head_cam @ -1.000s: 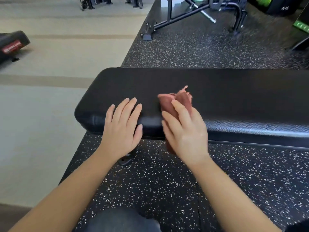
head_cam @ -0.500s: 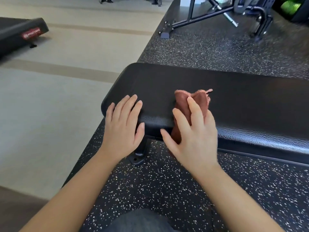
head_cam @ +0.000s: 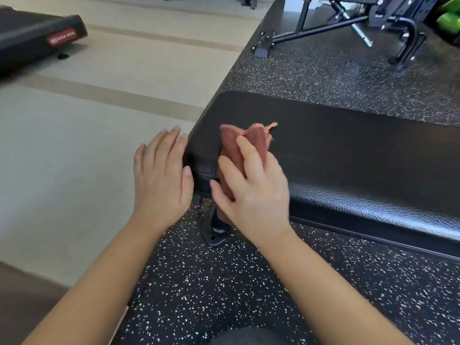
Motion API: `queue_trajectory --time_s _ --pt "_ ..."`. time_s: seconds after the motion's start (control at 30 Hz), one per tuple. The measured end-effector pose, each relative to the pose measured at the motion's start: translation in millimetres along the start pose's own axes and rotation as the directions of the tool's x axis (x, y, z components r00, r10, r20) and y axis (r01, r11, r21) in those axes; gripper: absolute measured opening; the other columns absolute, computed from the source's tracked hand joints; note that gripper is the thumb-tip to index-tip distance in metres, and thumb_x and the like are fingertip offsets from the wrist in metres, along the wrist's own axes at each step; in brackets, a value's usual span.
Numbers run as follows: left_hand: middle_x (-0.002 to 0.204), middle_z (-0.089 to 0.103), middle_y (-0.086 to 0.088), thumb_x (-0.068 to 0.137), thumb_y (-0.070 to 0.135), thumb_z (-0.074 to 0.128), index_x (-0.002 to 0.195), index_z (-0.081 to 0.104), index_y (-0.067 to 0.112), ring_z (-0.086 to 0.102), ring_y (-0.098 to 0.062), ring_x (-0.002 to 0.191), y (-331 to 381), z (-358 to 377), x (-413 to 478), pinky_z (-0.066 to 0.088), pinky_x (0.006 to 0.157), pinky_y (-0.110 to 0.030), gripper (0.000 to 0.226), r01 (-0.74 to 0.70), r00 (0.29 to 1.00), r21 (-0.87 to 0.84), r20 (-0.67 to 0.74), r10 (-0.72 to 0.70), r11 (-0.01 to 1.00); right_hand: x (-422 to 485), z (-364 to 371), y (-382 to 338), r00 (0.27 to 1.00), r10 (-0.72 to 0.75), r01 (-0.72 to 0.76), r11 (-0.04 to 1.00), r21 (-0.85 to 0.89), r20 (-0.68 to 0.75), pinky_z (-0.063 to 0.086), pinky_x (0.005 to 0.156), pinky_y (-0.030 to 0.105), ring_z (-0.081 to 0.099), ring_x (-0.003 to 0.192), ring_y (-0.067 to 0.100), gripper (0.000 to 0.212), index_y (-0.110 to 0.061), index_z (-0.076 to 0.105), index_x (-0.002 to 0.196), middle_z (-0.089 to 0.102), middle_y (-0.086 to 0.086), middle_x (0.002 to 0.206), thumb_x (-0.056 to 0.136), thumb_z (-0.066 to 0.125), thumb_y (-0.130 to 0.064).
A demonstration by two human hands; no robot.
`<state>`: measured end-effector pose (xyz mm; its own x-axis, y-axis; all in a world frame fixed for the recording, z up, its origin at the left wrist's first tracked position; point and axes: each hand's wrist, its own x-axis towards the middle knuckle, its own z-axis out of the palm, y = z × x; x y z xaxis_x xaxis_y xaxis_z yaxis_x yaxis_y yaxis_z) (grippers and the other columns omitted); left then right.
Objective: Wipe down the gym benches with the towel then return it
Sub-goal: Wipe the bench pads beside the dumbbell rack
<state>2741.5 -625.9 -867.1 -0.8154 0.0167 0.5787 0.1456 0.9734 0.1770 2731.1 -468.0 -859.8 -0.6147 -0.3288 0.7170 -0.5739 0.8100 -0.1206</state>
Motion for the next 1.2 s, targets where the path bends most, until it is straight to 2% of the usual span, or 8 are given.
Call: queue_trajectory --time_s 0.13,0.2,0.3,0.4,0.7,0.83,1.0,1.2 --pt "0.136 0.047 -0.019 0.083 0.025 0.034 0.128 0.049 -0.002 0.042 -0.038 0.125 -22 0 1 0.029 0.100 -0.056 0.054 -0.073 0.992 0.056 0.106 0.066 0.996 -17 -12 26 0.985 -0.146 0.139 0.987 -0.082 -0.088 0.039 0.090 0.037 0.048 0.106 0.024 0.038 -0.011 0.059 0.109 0.048 0.011 0.123 0.076 0.073 -0.024" --pt "0.136 0.048 -0.018 0.084 0.026 0.034 0.129 0.049 -0.001 0.042 -0.037 0.125 -27 5 1 0.028 0.100 -0.054 0.054 -0.102 0.988 0.071 0.122 0.093 0.992 -19 -6 23 0.990 -0.091 0.089 0.996 -0.019 -0.111 0.028 0.102 0.034 0.038 0.121 0.022 0.039 -0.007 0.062 0.114 0.042 0.010 0.129 0.079 0.071 -0.021" --pt "0.136 0.049 -0.017 0.087 0.026 0.035 0.129 0.050 0.000 0.043 -0.035 0.125 -34 11 -3 0.029 0.099 -0.053 0.052 -0.120 0.988 0.065 0.104 0.113 0.991 -9 13 0 0.985 0.026 -0.044 0.994 -0.103 -0.170 0.041 0.083 0.041 0.050 0.103 0.033 0.028 -0.005 0.072 0.093 0.052 0.014 0.122 0.081 0.066 -0.030" --pt "0.135 0.050 -0.016 0.088 0.026 0.035 0.128 0.051 0.001 0.045 -0.034 0.124 -45 11 -7 0.029 0.098 -0.052 0.051 -0.122 0.990 0.087 0.080 0.115 0.989 14 31 -33 0.992 0.065 -0.074 0.995 -0.074 -0.108 0.050 0.072 0.041 0.060 0.089 0.042 0.029 -0.010 0.072 0.091 0.063 0.020 0.115 0.083 0.062 -0.036" --pt "0.134 0.050 -0.016 0.086 0.023 0.037 0.127 0.052 0.002 0.045 -0.035 0.124 -52 -2 -19 0.029 0.099 -0.053 0.049 -0.082 0.996 0.106 0.045 0.077 0.991 0 14 -11 0.993 -0.097 0.090 0.991 -0.096 -0.069 0.042 0.084 0.039 0.049 0.099 0.030 0.025 -0.006 0.070 0.095 0.057 0.016 0.118 0.079 0.072 -0.025" --pt "0.135 0.049 -0.016 0.086 0.023 0.037 0.128 0.051 0.002 0.044 -0.034 0.125 -52 -12 -23 0.027 0.100 -0.051 0.049 -0.054 0.998 0.109 0.021 0.052 0.993 22 31 -42 1.000 0.002 -0.002 0.996 -0.091 0.003 0.047 0.074 0.041 0.057 0.090 0.042 0.026 -0.009 0.070 0.093 0.061 0.019 0.117 0.080 0.067 -0.032" --pt "0.136 0.048 -0.016 0.087 0.023 0.035 0.128 0.050 0.001 0.038 -0.030 0.126 -42 -28 -30 0.025 0.102 -0.051 0.049 -0.015 1.000 0.061 0.009 0.014 0.998 37 36 -59 0.991 -0.029 0.044 0.993 -0.112 0.132 0.049 0.065 0.035 0.061 0.085 0.038 0.013 -0.010 0.069 0.085 0.063 0.014 0.118 0.077 0.069 -0.020" --pt "0.136 0.048 -0.016 0.086 0.023 0.036 0.127 0.051 0.000 0.036 -0.029 0.127 9 -29 -17 0.026 0.102 -0.052 0.049 -0.064 0.998 -0.026 0.013 0.064 0.998 3 -3 -9 0.994 -0.084 0.085 0.996 -0.008 0.063 0.050 0.066 0.039 0.059 0.081 0.037 0.015 -0.010 0.070 0.093 0.063 0.016 0.116 0.086 0.063 -0.020"
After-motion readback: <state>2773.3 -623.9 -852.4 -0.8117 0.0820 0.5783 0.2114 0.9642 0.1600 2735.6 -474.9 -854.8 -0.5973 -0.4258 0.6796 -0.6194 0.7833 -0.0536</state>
